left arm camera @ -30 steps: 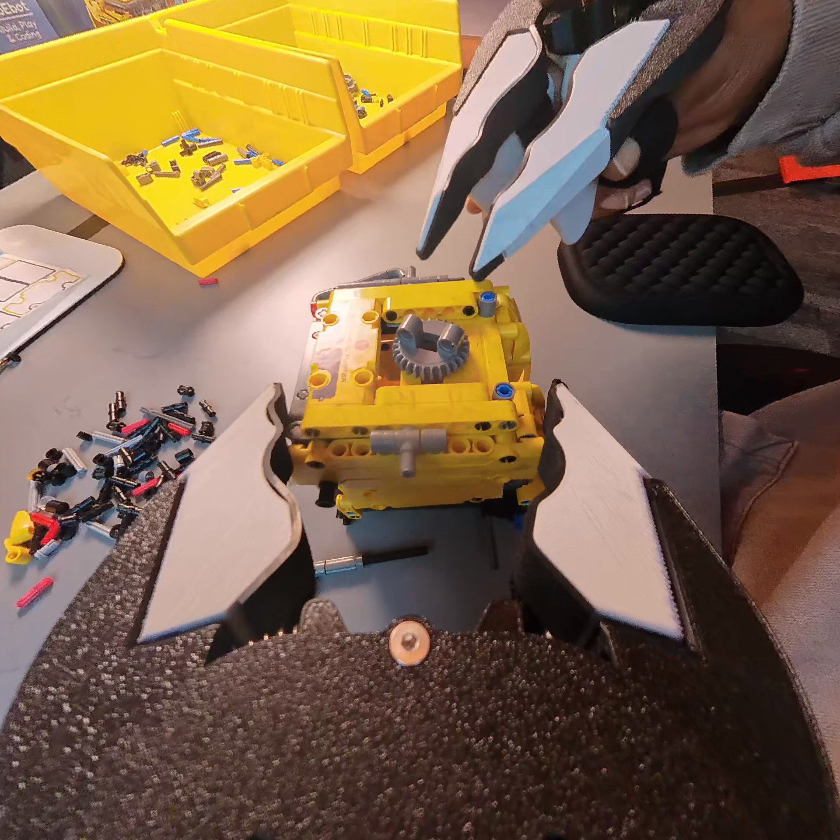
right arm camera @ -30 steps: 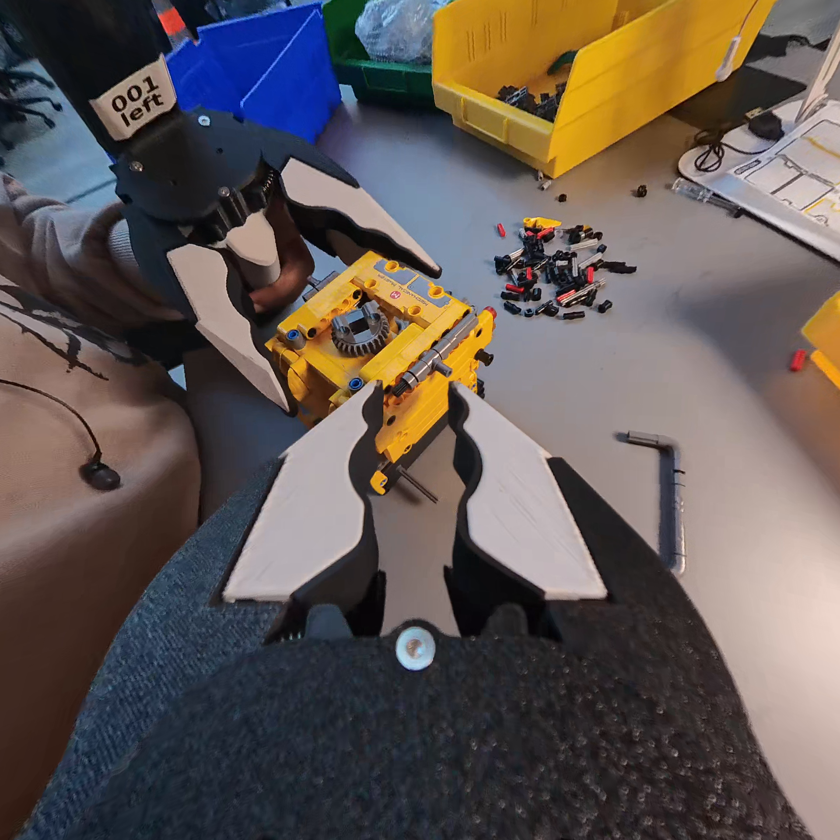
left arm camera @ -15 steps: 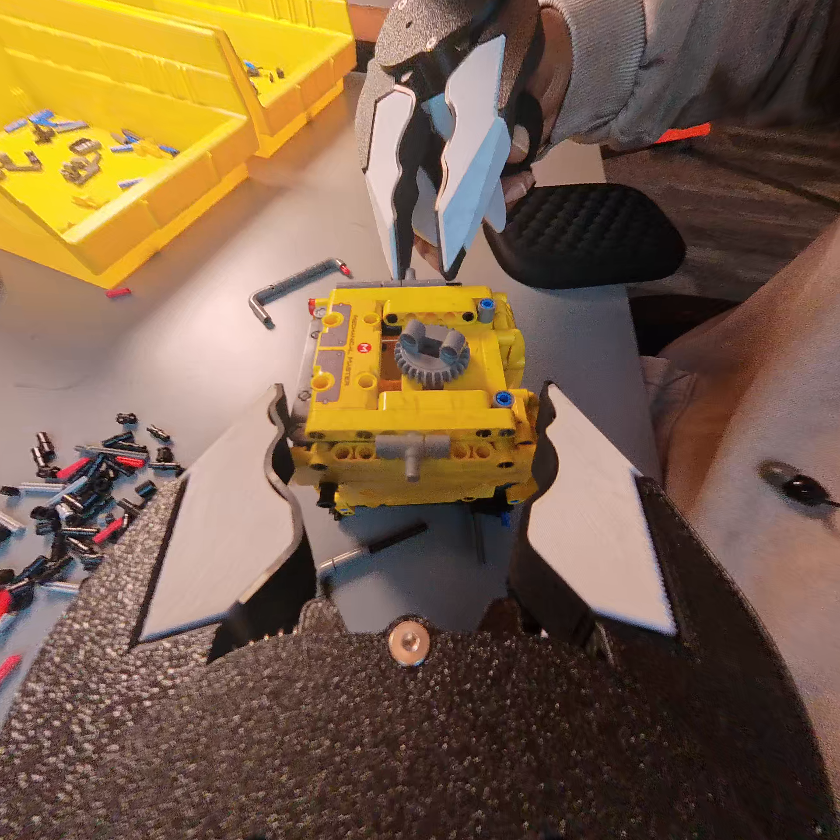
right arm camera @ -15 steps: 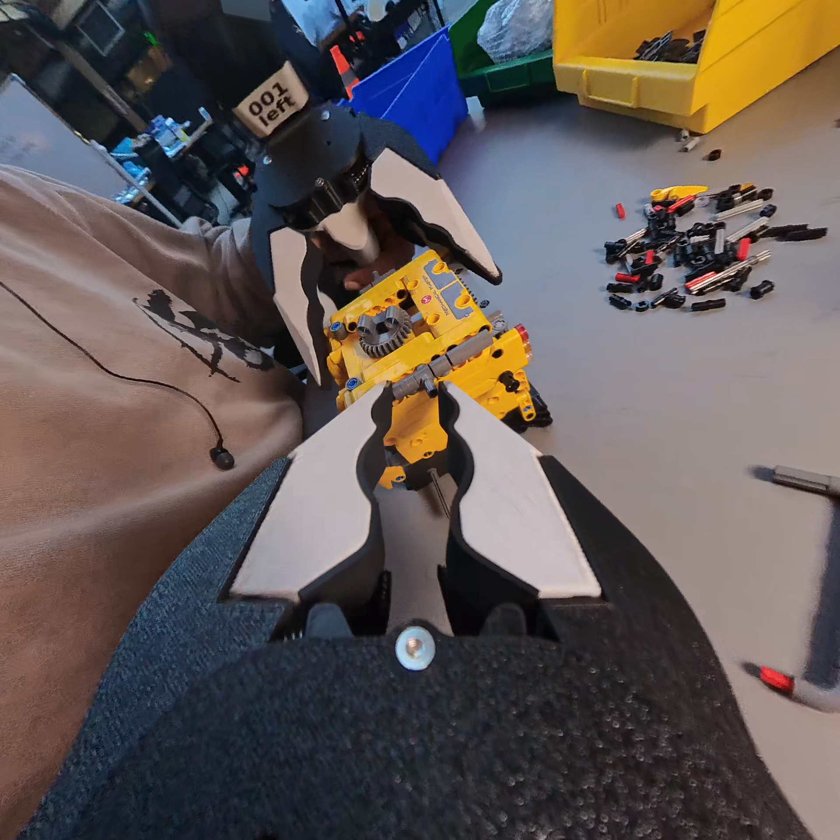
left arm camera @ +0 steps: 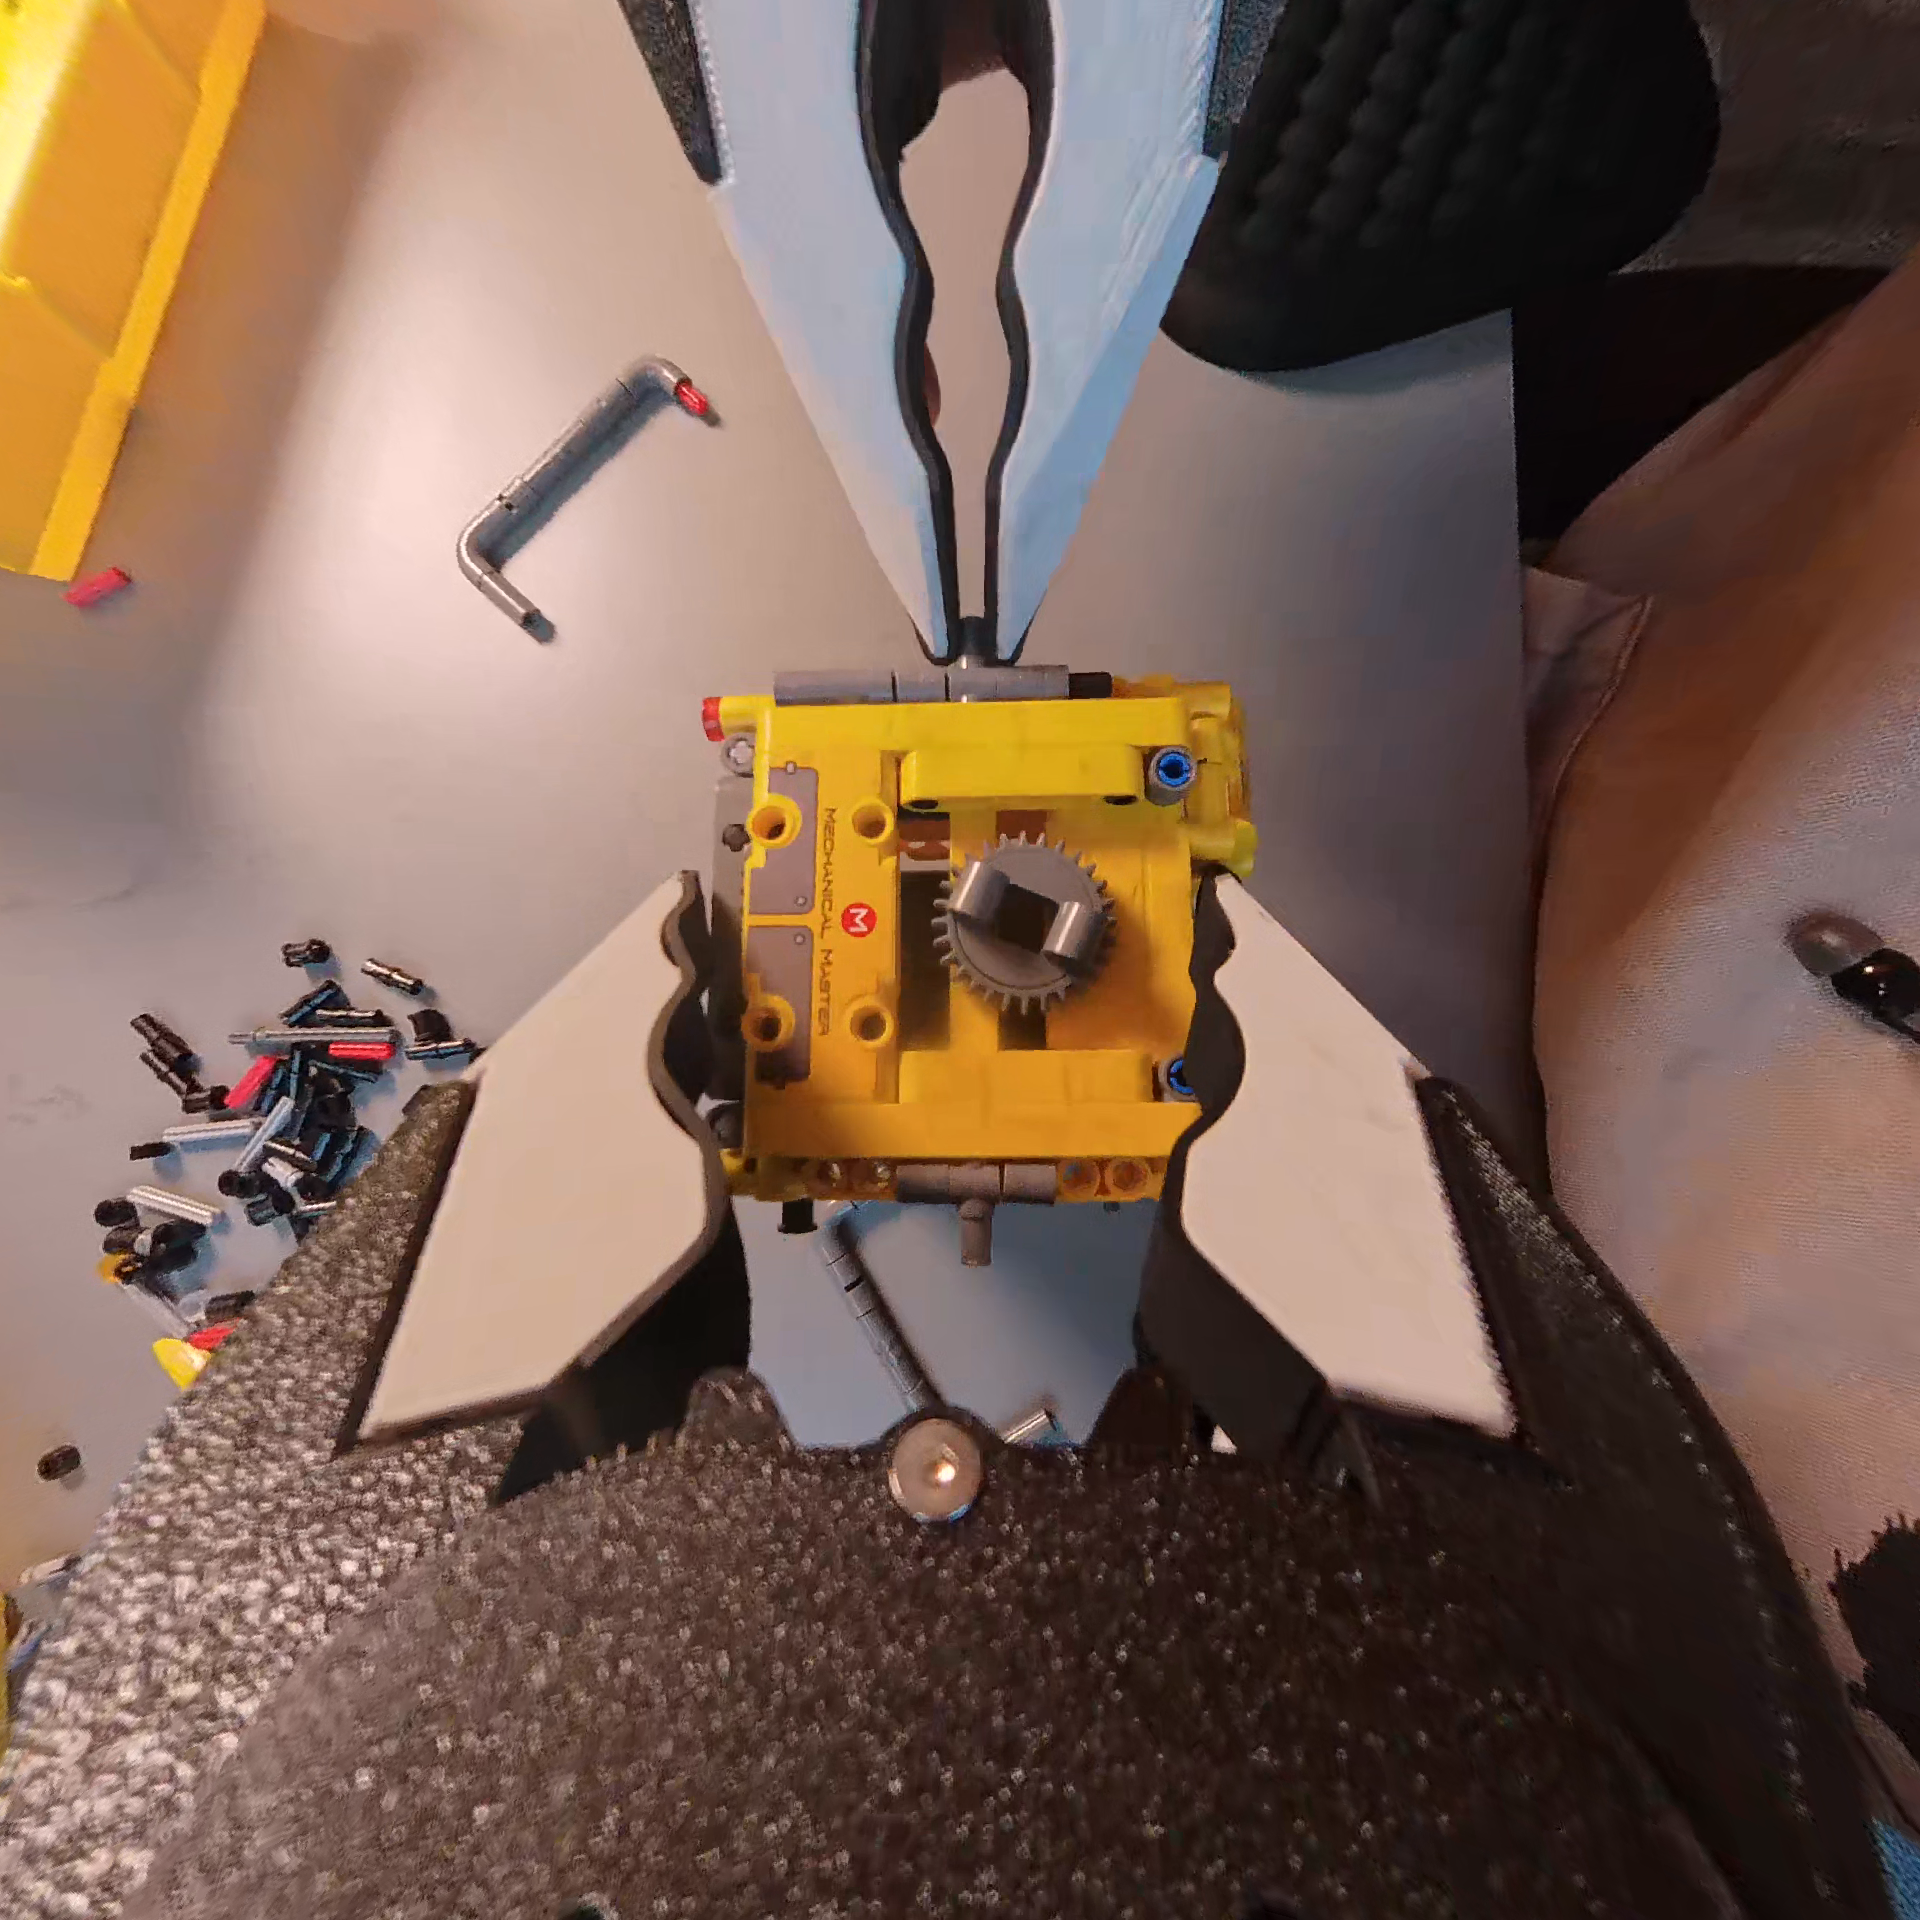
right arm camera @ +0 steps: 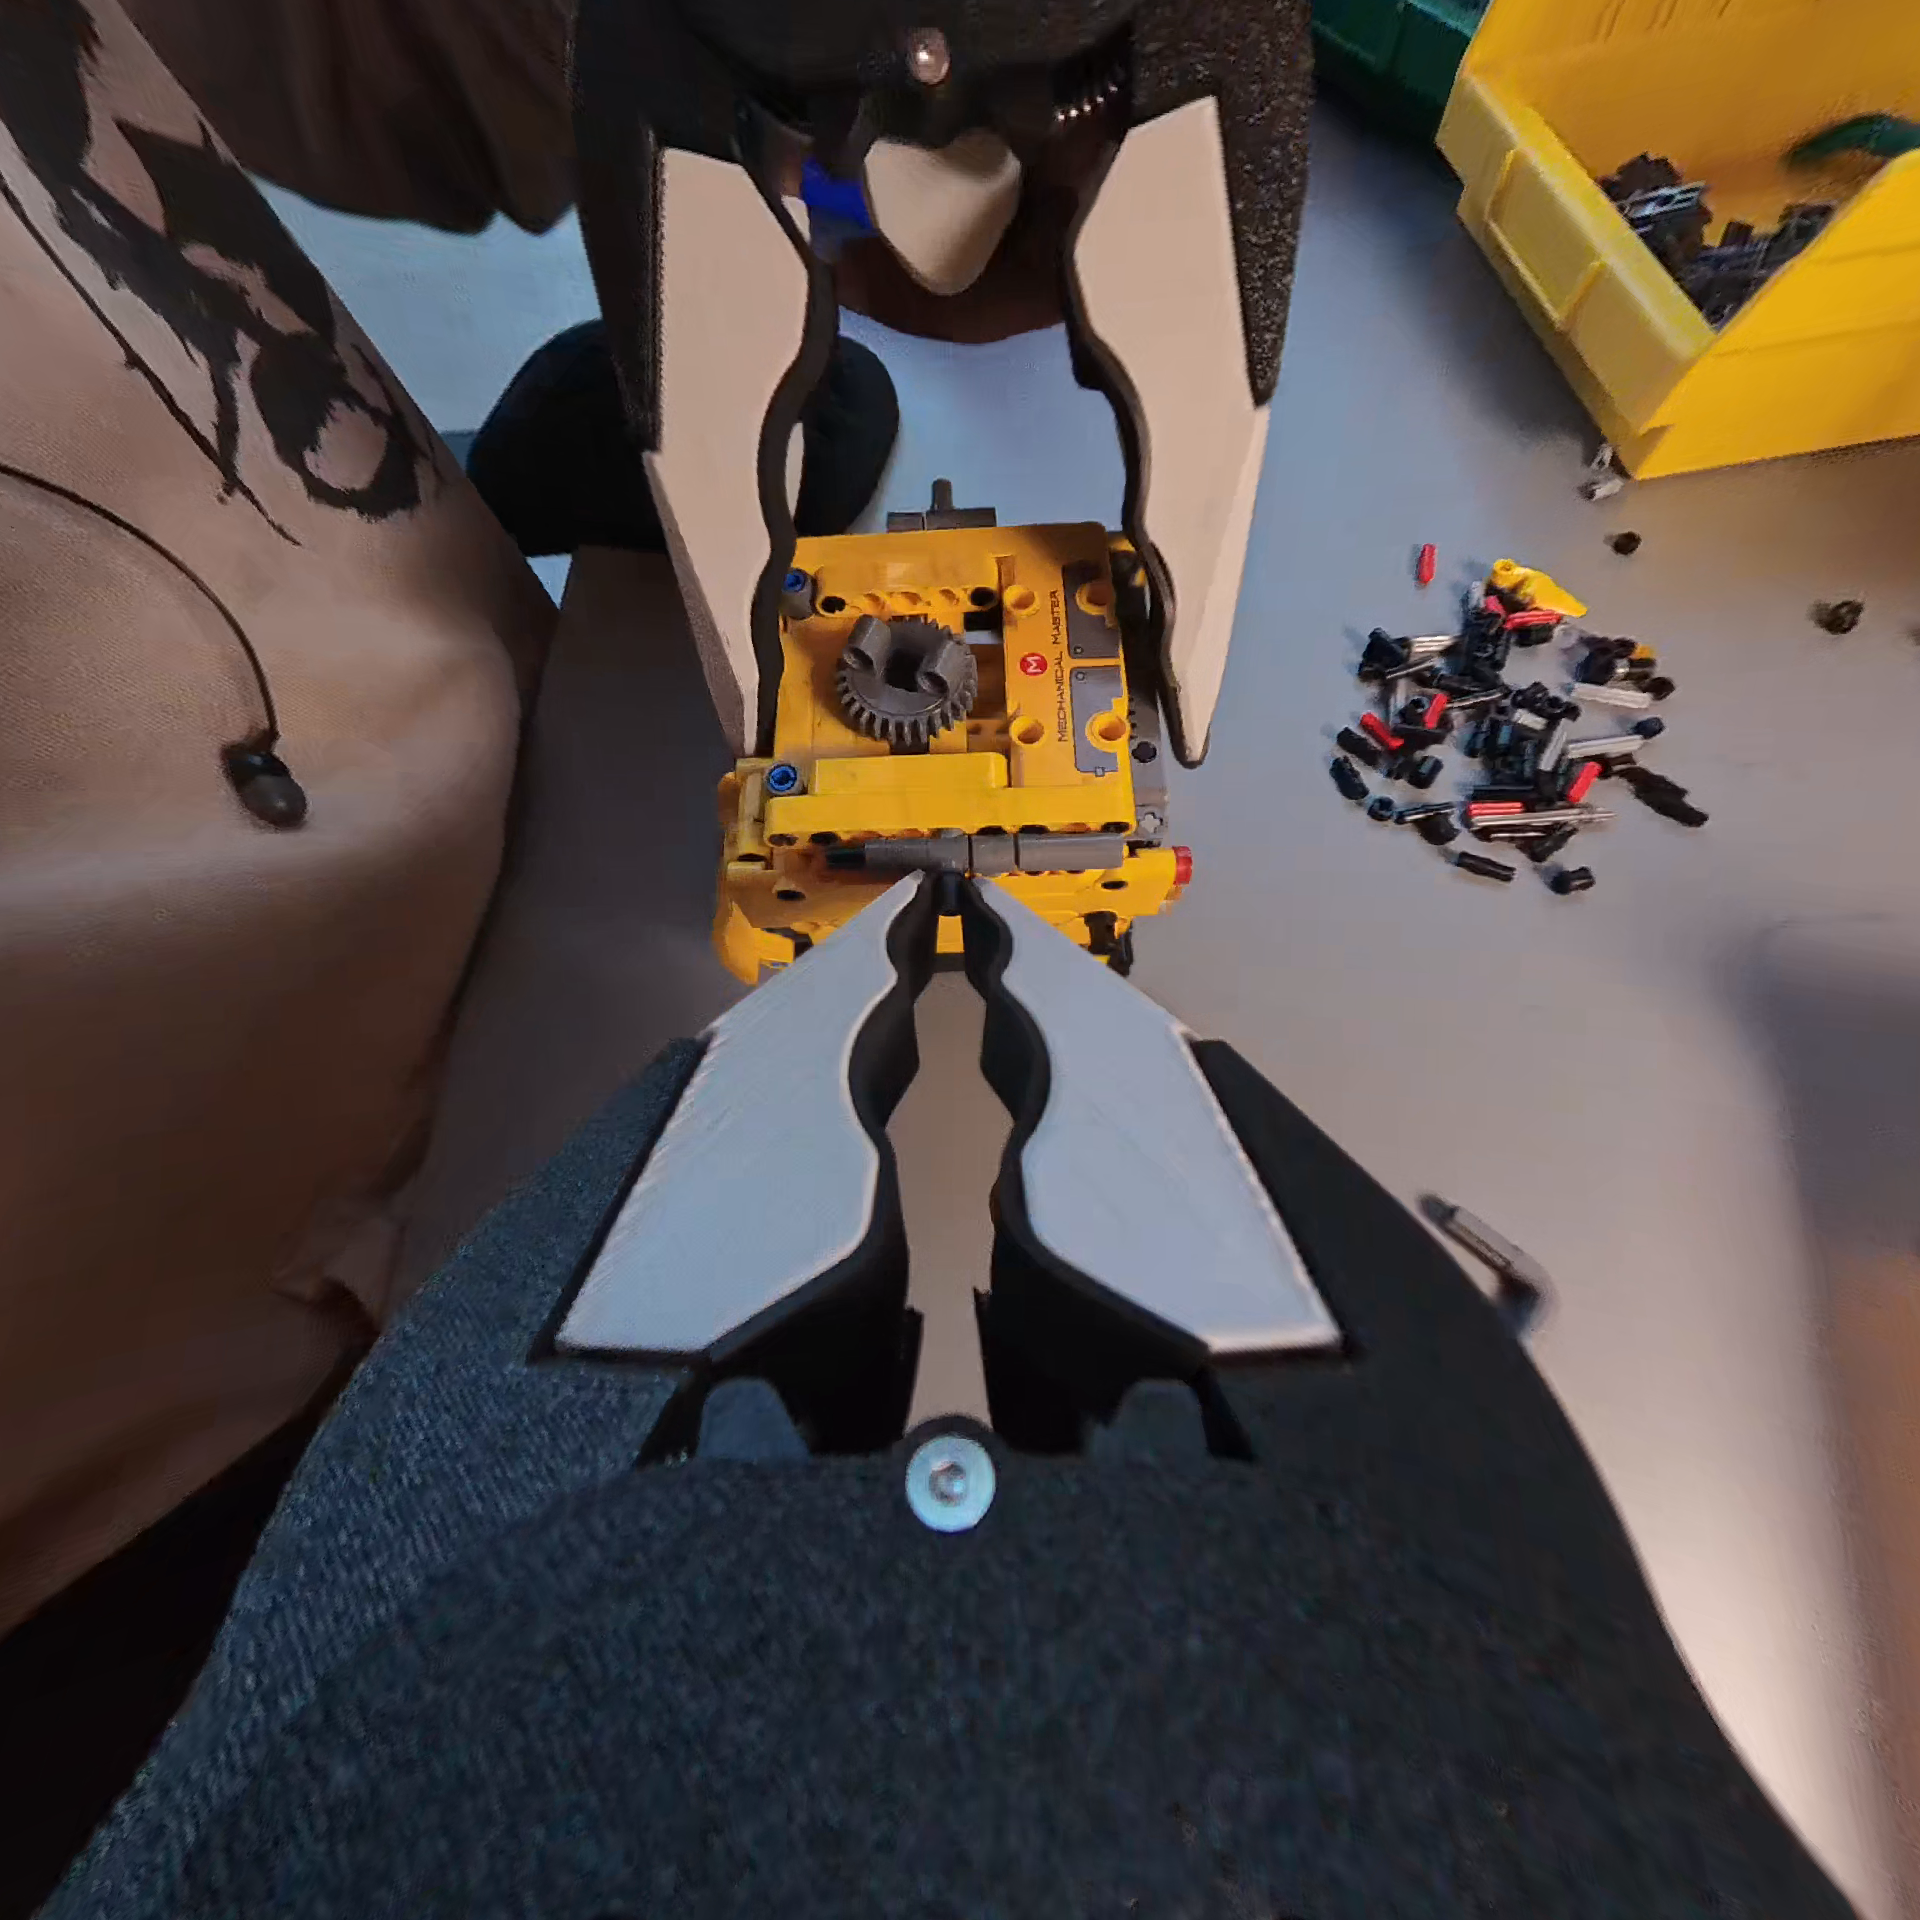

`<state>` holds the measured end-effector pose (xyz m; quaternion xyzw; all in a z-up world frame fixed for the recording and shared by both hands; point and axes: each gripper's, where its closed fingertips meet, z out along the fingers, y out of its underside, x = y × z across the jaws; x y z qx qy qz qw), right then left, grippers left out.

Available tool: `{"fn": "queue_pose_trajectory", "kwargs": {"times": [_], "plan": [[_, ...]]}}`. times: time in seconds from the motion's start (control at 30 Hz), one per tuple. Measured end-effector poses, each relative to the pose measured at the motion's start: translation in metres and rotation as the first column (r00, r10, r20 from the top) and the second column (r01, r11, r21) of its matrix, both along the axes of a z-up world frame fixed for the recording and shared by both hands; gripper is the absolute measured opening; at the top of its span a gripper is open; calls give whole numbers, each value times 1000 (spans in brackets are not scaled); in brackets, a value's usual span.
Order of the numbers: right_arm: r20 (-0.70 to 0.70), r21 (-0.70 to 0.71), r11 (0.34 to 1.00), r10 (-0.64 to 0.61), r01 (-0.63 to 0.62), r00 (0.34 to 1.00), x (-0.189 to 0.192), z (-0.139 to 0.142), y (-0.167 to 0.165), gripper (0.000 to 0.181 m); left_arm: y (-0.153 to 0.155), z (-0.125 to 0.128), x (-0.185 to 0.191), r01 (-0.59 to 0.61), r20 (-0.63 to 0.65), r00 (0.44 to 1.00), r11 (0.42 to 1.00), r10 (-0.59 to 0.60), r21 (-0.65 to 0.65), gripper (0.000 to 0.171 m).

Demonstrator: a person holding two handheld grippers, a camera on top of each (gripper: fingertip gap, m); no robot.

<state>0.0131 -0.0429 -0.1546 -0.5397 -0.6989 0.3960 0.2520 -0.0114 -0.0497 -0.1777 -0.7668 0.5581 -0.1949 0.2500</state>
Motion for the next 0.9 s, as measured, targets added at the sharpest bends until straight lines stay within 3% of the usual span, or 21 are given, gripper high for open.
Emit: {"fn": "queue_pose_trajectory", "kwargs": {"times": [0.13, 0.33, 0.9], "plan": [[-4, 93, 995, 21, -20, 1000, 1, 0, 0, 0, 1, -1, 0, 5, -32, 999, 1000, -6, -18, 93], [4, 114, 992, 59, -59, 998, 4, -1, -5, 0, 0, -3, 1, 32, -53, 998, 998, -35, -52, 92], [-52, 8, 995, 98, -98, 994, 14, 1, -21, 0, -9, -4, 8, 136, -61, 988, 987, -142, -87, 95]]}}
